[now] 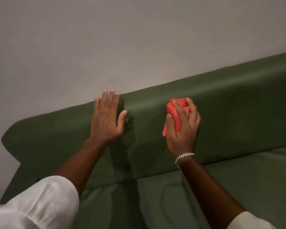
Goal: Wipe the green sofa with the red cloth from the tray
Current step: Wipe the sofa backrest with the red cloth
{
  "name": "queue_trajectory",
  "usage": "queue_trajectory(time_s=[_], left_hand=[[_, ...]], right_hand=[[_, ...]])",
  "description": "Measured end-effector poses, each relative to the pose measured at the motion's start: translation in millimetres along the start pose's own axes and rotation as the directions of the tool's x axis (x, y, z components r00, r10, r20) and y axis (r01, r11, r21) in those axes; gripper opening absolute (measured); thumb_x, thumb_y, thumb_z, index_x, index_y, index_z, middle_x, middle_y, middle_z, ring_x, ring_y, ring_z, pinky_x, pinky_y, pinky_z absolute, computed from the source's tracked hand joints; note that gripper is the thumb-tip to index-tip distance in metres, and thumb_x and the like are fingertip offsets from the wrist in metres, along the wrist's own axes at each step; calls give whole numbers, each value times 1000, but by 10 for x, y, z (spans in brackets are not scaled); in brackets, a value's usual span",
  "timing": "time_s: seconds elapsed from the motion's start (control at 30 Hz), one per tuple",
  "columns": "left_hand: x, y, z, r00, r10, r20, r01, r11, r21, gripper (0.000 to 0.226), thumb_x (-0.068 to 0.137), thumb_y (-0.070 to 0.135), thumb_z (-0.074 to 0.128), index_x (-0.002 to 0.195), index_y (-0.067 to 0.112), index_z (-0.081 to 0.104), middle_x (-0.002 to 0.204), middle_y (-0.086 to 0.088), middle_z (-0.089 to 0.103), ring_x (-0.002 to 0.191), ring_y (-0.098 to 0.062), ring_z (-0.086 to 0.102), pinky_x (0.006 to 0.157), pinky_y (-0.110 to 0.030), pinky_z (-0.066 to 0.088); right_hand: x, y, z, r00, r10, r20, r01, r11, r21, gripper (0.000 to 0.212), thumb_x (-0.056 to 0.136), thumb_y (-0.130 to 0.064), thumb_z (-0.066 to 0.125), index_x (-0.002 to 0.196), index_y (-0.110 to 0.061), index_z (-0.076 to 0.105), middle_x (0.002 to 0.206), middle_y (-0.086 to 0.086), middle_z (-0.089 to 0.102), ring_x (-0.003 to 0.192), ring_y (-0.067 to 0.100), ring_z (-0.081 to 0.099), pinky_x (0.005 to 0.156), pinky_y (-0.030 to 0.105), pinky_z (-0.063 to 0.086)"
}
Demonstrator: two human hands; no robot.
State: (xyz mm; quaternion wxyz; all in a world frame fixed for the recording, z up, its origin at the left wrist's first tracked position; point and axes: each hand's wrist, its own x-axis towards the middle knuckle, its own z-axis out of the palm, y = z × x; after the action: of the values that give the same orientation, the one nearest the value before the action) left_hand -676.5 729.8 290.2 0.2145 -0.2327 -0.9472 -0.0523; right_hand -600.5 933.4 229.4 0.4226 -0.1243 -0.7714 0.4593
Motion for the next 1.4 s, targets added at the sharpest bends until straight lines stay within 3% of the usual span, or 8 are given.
queue_trajectory(time_s=[0.33,0.57,0.77,0.93,1.1,1.17,1.27,1.4], left_hand=[[-456,-1646,20,997,-33,70,24,991,133,77,94,53,26,152,4,20,160,-20,25,151,-34,16,124,-52,11],[-475,-1762,184,1000,-8,6,7,981,194,74,93,51,28,148,1,28,148,-27,41,137,-43,38,116,-53,25],[-493,-1798,268,998,5,-70,5,990,143,74,94,51,27,149,1,28,150,-26,40,139,-43,36,118,-52,22],[-490,-1827,295,995,32,-92,-18,990,141,74,94,52,26,149,2,28,150,-25,40,139,-43,36,118,-50,21],[-486,-1834,335,998,17,-68,-5,987,160,74,94,52,25,149,4,27,151,-24,39,140,-41,35,119,-49,21],[-480,-1844,329,997,15,-70,-5,989,145,73,94,52,25,150,5,27,152,-22,39,141,-39,34,120,-49,19],[-589,-1779,267,995,26,-95,-29,999,-28,69,93,47,33,148,6,33,156,-16,38,148,-32,28,123,-48,13],[-1004,-1414,151,982,-180,-57,106,775,-623,56,96,33,35,146,8,42,160,-4,30,153,-18,14,125,-38,-1]], right_hand=[[-616,-494,1143,999,-8,-49,5,998,-64,40,93,-40,51,132,-34,56,158,1,32,142,31,26,113,53,33],[-910,-445,1617,993,-112,23,112,904,-413,50,92,-50,49,141,-41,44,163,5,22,150,35,16,116,56,22],[-759,-541,1778,955,100,-278,-188,932,-311,49,92,-53,46,139,-39,49,160,5,29,147,37,20,113,58,28],[-981,-590,1894,982,-173,-73,116,865,-488,47,88,-52,55,133,-37,58,154,12,41,143,40,29,112,60,30],[-642,-679,1898,927,169,-336,-274,916,-294,47,92,-59,42,137,-45,48,163,3,25,149,36,18,112,59,29],[-657,-790,1968,967,55,-248,-158,894,-418,45,92,-62,39,135,-48,47,162,0,26,148,36,19,110,55,27],[-916,-806,1844,991,-135,-24,109,882,-459,39,89,-50,54,126,-41,60,155,3,40,140,36,32,106,48,31],[-1031,-1044,1614,999,24,48,-20,997,-81,26,84,-28,64,110,-31,71,145,3,50,132,27,39,110,51,34]])
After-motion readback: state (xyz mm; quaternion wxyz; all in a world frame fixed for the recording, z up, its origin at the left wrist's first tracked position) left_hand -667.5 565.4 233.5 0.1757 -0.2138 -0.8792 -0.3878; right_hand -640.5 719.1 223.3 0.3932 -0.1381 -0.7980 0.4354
